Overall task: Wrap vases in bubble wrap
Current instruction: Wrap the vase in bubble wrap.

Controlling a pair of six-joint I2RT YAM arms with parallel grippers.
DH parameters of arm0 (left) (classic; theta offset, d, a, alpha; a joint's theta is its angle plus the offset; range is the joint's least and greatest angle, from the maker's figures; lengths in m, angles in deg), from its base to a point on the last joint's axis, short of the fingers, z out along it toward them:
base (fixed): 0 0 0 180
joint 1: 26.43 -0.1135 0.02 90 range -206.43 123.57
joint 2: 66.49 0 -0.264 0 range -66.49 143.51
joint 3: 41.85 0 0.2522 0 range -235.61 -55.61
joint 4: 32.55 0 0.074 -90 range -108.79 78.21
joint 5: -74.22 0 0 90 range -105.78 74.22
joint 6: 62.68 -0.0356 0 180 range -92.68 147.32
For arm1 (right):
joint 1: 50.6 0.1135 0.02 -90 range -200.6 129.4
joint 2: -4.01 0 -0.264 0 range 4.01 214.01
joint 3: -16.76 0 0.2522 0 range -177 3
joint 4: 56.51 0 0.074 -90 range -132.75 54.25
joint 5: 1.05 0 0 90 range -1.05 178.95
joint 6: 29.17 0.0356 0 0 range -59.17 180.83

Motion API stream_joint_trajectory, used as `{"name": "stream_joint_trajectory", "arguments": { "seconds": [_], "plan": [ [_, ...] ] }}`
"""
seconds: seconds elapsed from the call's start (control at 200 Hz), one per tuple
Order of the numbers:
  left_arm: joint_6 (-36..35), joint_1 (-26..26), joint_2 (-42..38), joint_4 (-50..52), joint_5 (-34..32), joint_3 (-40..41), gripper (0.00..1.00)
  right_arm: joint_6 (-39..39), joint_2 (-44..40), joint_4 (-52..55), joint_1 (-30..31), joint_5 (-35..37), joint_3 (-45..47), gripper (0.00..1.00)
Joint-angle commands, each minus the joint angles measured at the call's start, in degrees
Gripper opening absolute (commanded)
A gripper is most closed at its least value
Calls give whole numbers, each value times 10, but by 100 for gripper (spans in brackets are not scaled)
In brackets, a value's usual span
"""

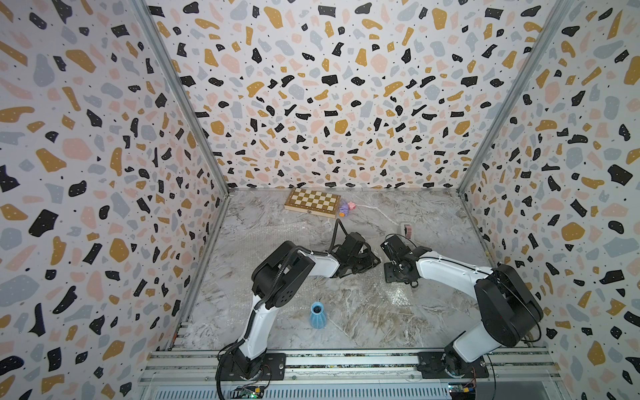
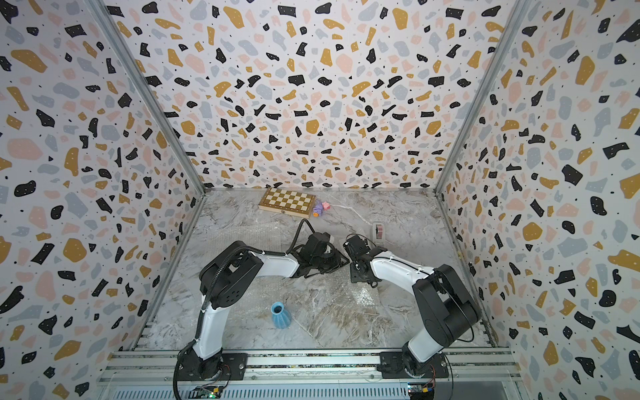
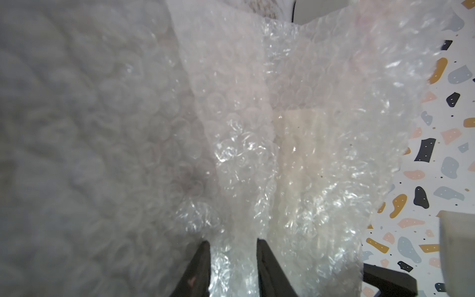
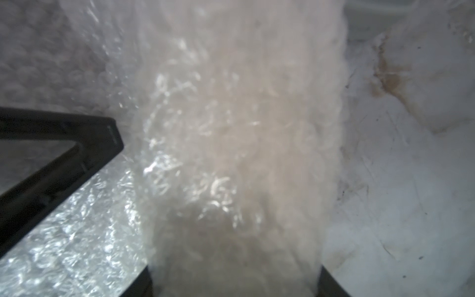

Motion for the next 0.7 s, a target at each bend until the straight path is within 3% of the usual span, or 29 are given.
{"name": "stream_joint_trajectory", "arguments": {
  "seconds": [0.0,0.215,0.305,0.41,0.696],
  "plan": [
    [-9,2,12,-4,-2,-6,25,15,-1,27,16,-22,-21,70],
    [-14,2,19,-1,-8,5,23,8,-27,55,17,-34,-45,81],
    [-15,2,21,-1,-7,7,22,-1,-53,41,12,-75,-38,83],
    [-16,3,21,-1,-9,11,22,-9,-72,17,-14,-156,-23,83],
    [-20,4,19,-1,-10,21,21,-14,-101,-34,-59,-254,14,76]
  ]
}}
